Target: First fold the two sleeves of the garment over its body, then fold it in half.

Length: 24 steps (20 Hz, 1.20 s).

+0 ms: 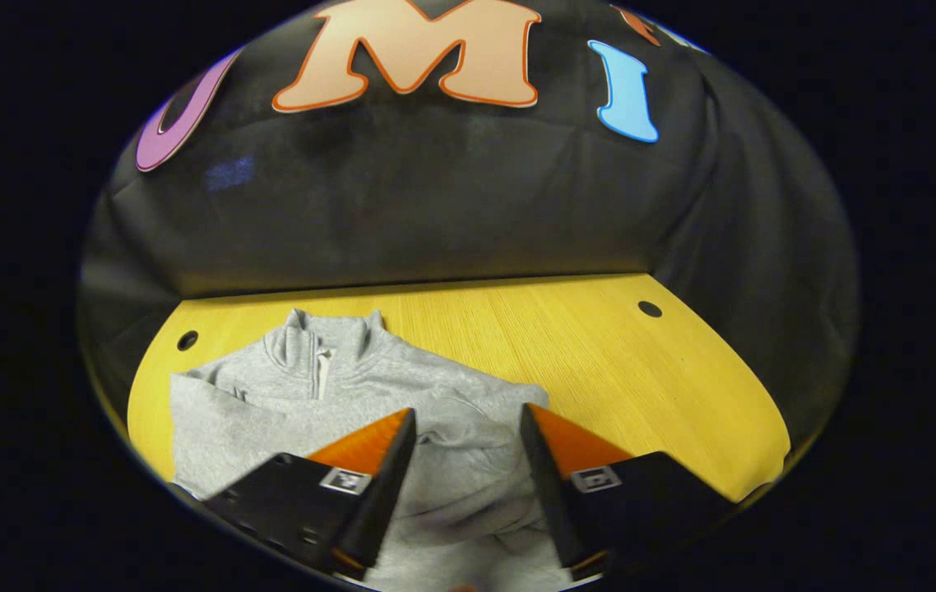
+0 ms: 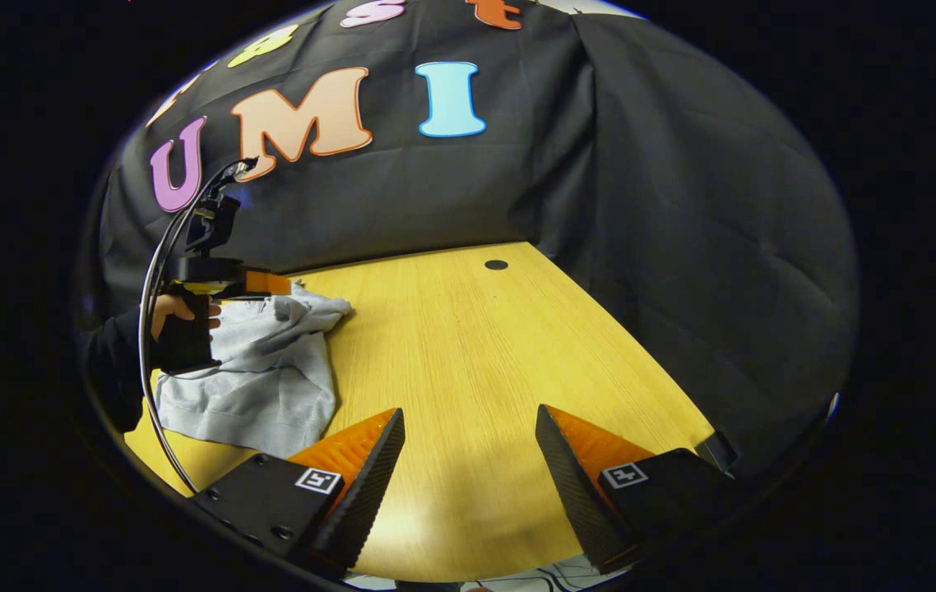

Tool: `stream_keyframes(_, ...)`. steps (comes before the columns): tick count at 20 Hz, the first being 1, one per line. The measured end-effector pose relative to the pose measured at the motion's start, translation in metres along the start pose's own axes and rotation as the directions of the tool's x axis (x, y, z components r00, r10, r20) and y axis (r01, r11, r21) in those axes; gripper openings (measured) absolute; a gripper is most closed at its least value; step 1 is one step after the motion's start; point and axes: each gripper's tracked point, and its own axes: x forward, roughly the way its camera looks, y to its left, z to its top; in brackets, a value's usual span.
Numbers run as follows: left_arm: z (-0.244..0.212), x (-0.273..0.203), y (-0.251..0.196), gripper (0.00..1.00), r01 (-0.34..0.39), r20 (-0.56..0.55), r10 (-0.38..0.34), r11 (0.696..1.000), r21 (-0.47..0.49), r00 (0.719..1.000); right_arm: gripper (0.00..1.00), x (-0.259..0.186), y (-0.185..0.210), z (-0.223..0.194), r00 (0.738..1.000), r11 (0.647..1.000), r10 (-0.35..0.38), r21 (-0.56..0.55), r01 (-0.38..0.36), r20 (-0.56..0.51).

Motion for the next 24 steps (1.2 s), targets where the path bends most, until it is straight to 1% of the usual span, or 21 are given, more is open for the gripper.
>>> stream_keyframes(2,0.012,-0.017,0.017,0.96,-0.038,0.041,0.037,0.999,0.032,0.998,0.96,0.005,0.012,0.005,1.000,1.000,0.020,-0.003,-0.020,0.006)
stream_keyframes(3,0.017,-0.021,0.023,0.95,-0.049,0.065,0.046,0.998,0.035,0.997,0.96,0.008,0.020,0.008,0.999,0.999,0.032,-0.002,-0.032,0.010)
stream_keyframes(6,0.029,-0.050,0.048,0.94,-0.069,0.133,0.066,0.998,0.015,0.989,0.96,0.018,0.049,0.018,0.997,0.997,0.075,-0.004,-0.075,0.016)
stream_keyframes(7,0.030,-0.063,0.057,0.94,-0.074,0.142,0.072,0.997,0.006,0.987,0.99,0.021,0.059,0.020,0.996,0.996,0.091,-0.008,-0.091,0.020)
stream_keyframes(9,0.030,-0.087,0.079,0.94,-0.089,0.156,0.088,0.996,-0.005,0.984,0.99,0.026,0.080,0.028,0.992,0.992,0.124,-0.022,-0.123,0.027)
stream_keyframes(10,0.028,-0.097,0.092,0.94,-0.100,0.164,0.100,0.995,-0.012,0.981,0.96,0.029,0.091,0.030,0.990,0.990,0.141,-0.031,-0.140,0.029)
stream_keyframes(13,0.021,-0.128,0.134,0.94,-0.156,0.192,0.160,0.987,-0.034,0.968,0.99,0.034,0.120,0.035,0.982,0.981,0.185,-0.056,-0.183,0.031)
stream_keyframes(14,0.015,-0.140,0.150,0.94,-0.176,0.190,0.181,0.983,-0.046,0.965,0.99,0.035,0.129,0.036,0.980,0.979,0.198,-0.062,-0.196,0.032)
stream_keyframes(15,0.010,-0.149,0.163,0.93,-0.192,0.186,0.199,0.980,-0.057,0.962,0.96,0.036,0.138,0.036,0.977,0.976,0.210,-0.068,-0.207,0.028)
stream_keyframes(16,0.003,-0.158,0.175,0.93,-0.208,0.182,0.217,0.976,-0.068,0.959,0.99,0.038,0.145,0.035,0.976,0.974,0.218,-0.074,-0.216,0.024)
stream_keyframes(18,-0.013,-0.171,0.196,0.93,-0.239,0.160,0.250,0.967,-0.085,0.955,0.99,0.041,0.157,0.032,0.973,0.970,0.231,-0.083,-0.229,0.015)
stream_keyframes(23,-0.065,-0.188,0.229,0.94,-0.289,0.072,0.301,0.947,-0.139,0.951,0.99,0.049,0.178,0.023,0.970,0.965,0.242,-0.100,-0.242,-0.006)
stream_keyframes(24,-0.075,-0.192,0.233,0.94,-0.293,0.053,0.303,0.944,-0.150,0.951,0.96,0.050,0.181,0.019,0.970,0.965,0.242,-0.104,-0.242,-0.012)
